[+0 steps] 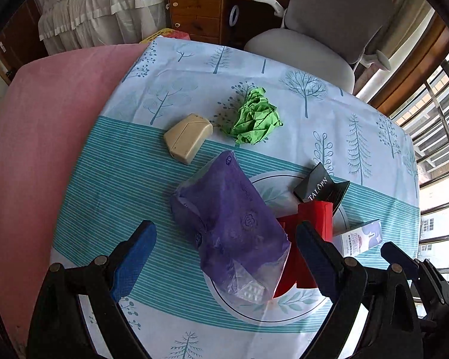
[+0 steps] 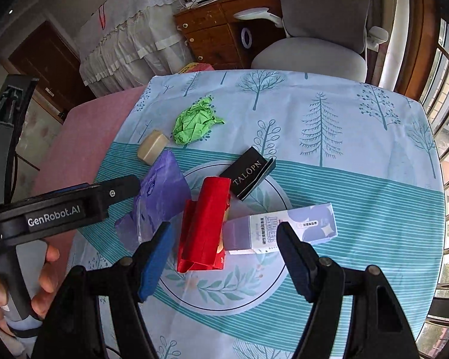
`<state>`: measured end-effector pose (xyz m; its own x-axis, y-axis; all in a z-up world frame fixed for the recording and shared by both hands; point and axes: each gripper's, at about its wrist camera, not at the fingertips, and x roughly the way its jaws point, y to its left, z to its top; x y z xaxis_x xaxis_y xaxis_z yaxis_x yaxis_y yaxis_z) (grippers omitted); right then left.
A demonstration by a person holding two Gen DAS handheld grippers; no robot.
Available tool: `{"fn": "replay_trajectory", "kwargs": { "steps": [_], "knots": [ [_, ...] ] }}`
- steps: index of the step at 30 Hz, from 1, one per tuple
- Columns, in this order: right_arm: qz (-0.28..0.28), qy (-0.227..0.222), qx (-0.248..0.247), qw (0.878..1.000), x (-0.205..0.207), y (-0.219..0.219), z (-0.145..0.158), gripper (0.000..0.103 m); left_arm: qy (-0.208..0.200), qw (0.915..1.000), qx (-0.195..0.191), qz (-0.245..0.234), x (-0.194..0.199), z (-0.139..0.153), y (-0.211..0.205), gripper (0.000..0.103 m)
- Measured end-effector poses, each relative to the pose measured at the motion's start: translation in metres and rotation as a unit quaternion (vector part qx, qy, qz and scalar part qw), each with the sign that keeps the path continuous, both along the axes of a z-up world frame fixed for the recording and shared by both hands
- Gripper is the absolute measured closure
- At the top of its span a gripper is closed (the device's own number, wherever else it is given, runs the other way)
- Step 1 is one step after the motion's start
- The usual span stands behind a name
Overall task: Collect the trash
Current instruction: 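Grasp the purple wipes pack with the left tool while the right tool grasps the red packet, then carry the purple pack and red packet over the wastebasket and open both tools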
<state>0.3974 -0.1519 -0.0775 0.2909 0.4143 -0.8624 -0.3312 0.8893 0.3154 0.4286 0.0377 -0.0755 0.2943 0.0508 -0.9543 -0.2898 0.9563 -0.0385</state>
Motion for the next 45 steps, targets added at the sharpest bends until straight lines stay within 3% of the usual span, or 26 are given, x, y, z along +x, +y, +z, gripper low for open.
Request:
{"fn": "replay_trajectory", "kwargs": {
  "steps": [4,7,10,13,15,17,20,22,23,26,31,33,40,45],
  "knots": [
    [0.023,0.014,-0.002,1.0,0.01,0.009,-0.014,0.032,0.038,0.9991,0.014,0.012,0.009,-0.032,0.007,0.01],
    [0.037,0.021,-0.002,0.999,0.017,0.017,-0.021,0.032,0.052,0.9981,-0.005,0.033,0.002,-0.047,0.021,0.01],
    [0.051,0.023,-0.004,0.998,0.022,0.029,-0.026,0.032,0.061,0.9963,-0.03,0.051,-0.007,-0.059,0.038,0.018],
    [0.069,0.023,-0.015,0.997,0.024,0.042,-0.032,0.032,0.071,0.9942,-0.055,0.059,-0.015,-0.069,0.048,0.034],
    [0.08,0.02,-0.03,0.996,0.023,0.05,-0.036,0.032,0.078,0.9931,-0.065,0.06,-0.021,-0.075,0.051,0.057],
    [0.091,0.014,-0.046,0.995,0.02,0.058,-0.041,0.032,0.078,0.9925,-0.072,0.061,-0.027,-0.079,0.053,0.069],
    [0.103,0.004,-0.065,0.993,0.015,0.066,-0.047,0.032,0.064,0.9932,-0.076,0.062,-0.038,-0.077,0.052,0.076],
    [0.109,-0.003,-0.071,0.991,0.011,0.069,-0.049,0.046,0.054,0.9943,-0.071,0.059,-0.045,-0.072,0.05,0.08],
    [0.11,-0.003,-0.073,0.991,0.009,0.07,-0.05,0.065,0.05,0.9947,-0.069,0.058,-0.049,-0.07,0.049,0.082],
    [0.112,-0.002,-0.06,0.992,0.002,0.069,-0.047,0.078,0.039,0.9957,-0.064,0.055,-0.062,-0.062,0.045,0.083],
    [0.102,-0.007,-0.019,0.995,-0.016,0.06,-0.025,0.082,0.023,0.9974,-0.055,0.041,-0.091,-0.041,0.038,0.084],
    [0.093,-0.006,-0.004,0.996,-0.026,0.055,-0.014,0.102,0.017,0.9982,-0.048,0.033,-0.104,-0.033,0.036,0.084],
    [0.066,-0.012,0.018,0.998,-0.08,0.039,0.016,0.102,0.005,0.9982,-0.06,0.007,-0.174,-0.007,0.04,0.084],
    [0.04,-0.022,0.025,0.999,-0.144,0.029,0.039,0.102,-0.009,0.9967,-0.075,-0.029,-0.235,0.009,0.042,0.084]
  ]
}}
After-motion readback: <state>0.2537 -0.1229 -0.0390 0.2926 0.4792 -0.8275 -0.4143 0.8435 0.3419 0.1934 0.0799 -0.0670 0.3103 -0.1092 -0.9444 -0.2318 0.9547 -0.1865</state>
